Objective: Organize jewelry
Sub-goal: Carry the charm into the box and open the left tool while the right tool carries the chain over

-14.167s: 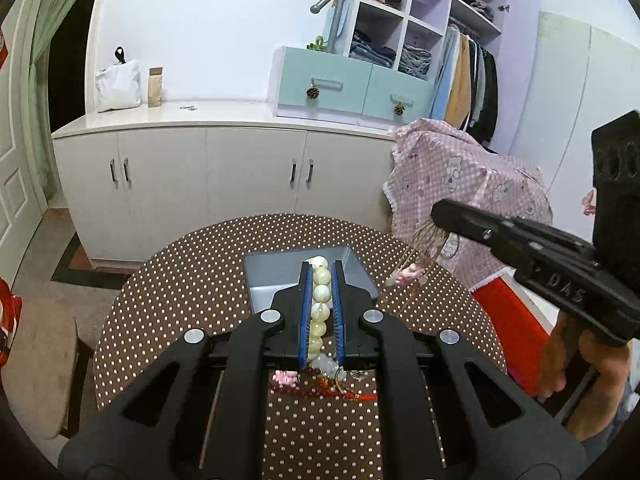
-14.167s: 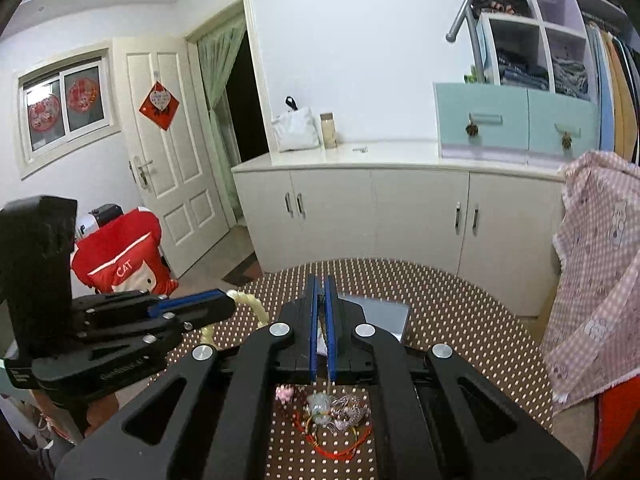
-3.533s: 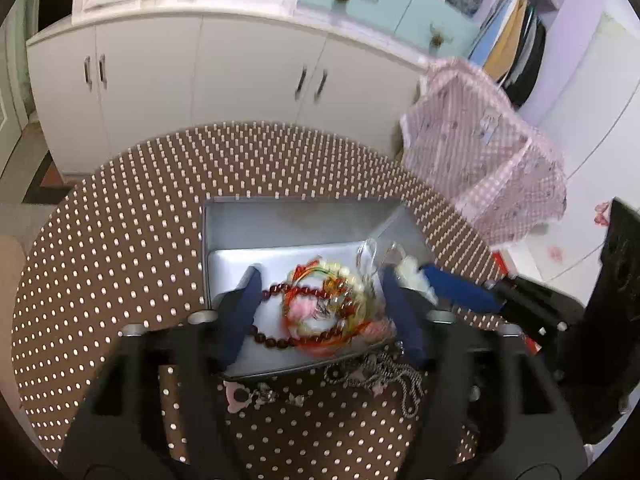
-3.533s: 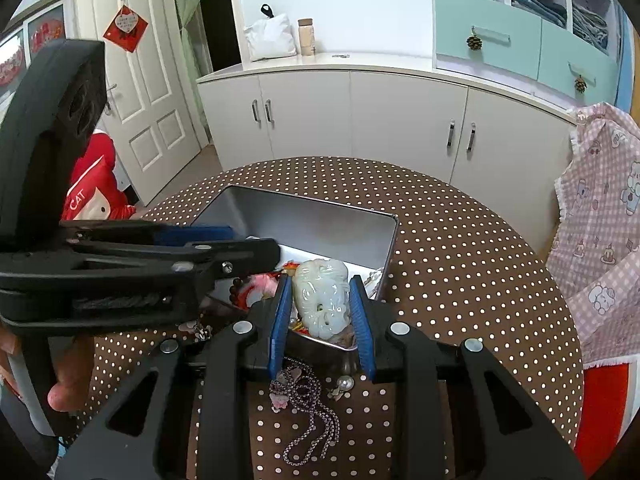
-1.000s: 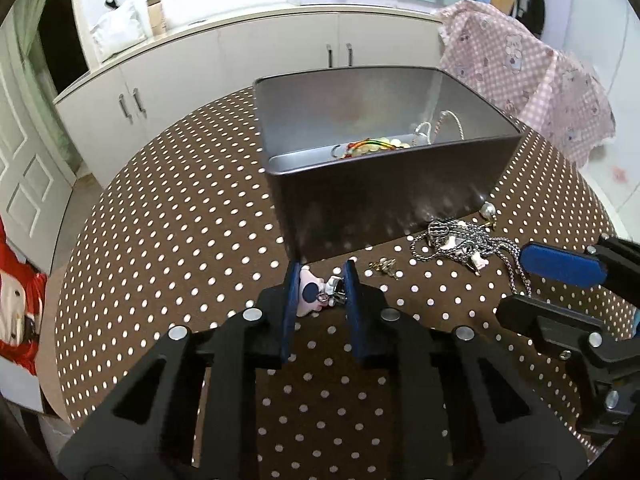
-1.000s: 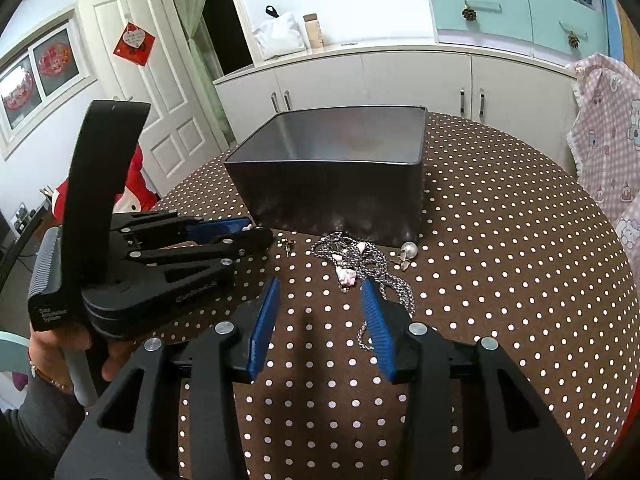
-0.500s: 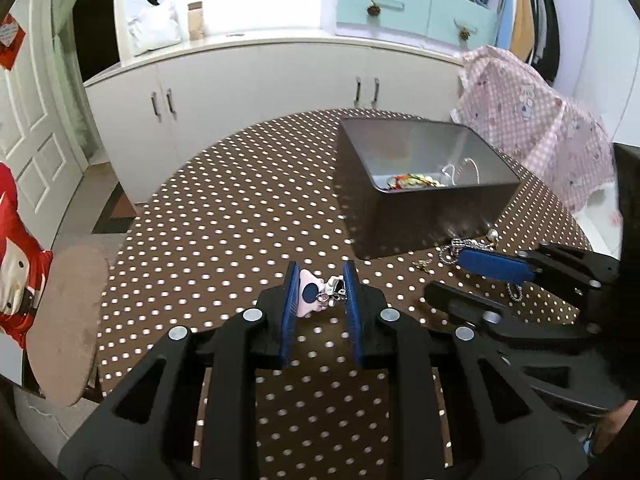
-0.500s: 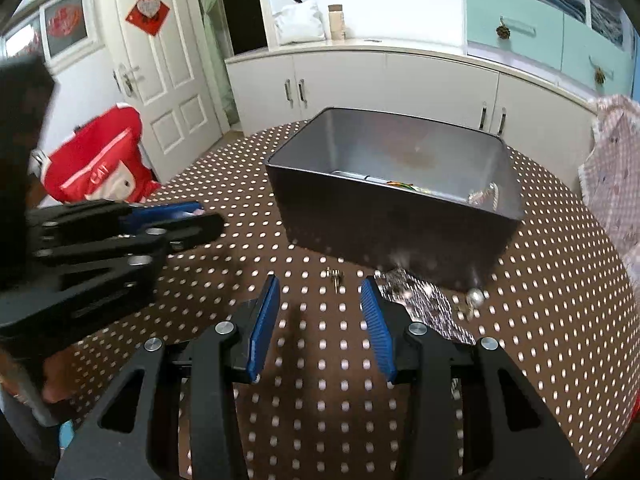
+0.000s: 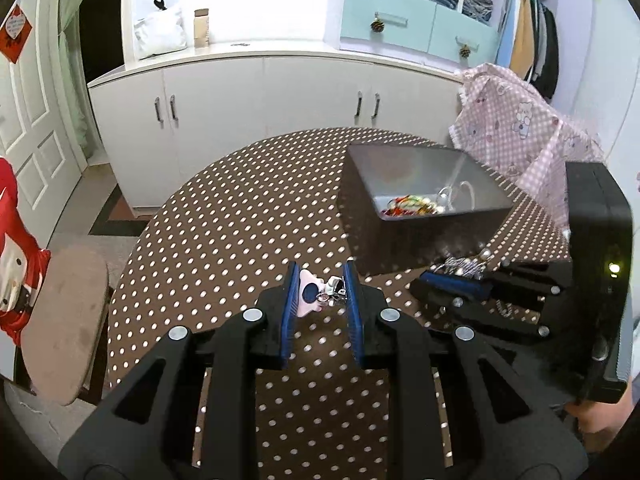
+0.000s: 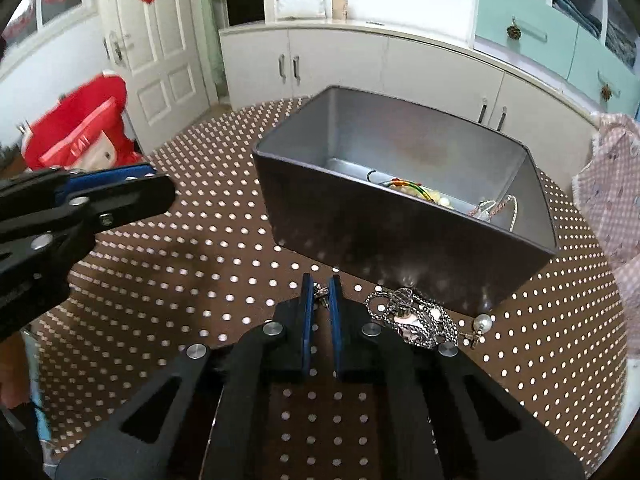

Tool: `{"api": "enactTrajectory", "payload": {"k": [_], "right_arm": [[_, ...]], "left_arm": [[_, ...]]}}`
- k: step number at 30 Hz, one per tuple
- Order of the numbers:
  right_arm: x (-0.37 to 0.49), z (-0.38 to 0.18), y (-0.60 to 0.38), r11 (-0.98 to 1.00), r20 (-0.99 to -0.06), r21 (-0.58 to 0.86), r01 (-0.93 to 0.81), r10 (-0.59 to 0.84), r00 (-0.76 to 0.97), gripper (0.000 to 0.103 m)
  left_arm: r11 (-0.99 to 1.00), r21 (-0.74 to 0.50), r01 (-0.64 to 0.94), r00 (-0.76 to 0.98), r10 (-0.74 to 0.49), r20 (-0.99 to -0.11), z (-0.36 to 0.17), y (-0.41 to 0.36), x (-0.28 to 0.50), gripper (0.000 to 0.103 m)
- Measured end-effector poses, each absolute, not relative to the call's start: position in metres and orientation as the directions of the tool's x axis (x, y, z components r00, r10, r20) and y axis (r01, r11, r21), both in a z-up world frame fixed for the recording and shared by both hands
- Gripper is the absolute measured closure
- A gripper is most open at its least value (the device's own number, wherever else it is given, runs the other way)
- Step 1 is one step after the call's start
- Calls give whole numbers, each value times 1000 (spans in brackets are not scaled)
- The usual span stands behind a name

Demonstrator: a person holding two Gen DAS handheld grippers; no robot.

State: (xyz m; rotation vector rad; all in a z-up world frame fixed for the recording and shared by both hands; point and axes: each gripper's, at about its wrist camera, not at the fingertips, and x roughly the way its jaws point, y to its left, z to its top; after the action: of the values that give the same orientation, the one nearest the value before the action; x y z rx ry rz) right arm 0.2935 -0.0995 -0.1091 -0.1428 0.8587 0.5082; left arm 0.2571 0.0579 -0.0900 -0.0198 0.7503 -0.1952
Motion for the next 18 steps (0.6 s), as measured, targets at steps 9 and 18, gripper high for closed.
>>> {"api": "enactTrajectory", "payload": {"k": [9,18], "right_arm": [[294,-55,-150,881,-640,156,-446,434,634,97],[326,-49,-176,902,-610,190,-388,418,673,97]], "left_arm": [[975,-71,212,759,-210,-617,-53,24,269,81],[978,32,208,800,-152,-580,-36,-24,295,81]]}}
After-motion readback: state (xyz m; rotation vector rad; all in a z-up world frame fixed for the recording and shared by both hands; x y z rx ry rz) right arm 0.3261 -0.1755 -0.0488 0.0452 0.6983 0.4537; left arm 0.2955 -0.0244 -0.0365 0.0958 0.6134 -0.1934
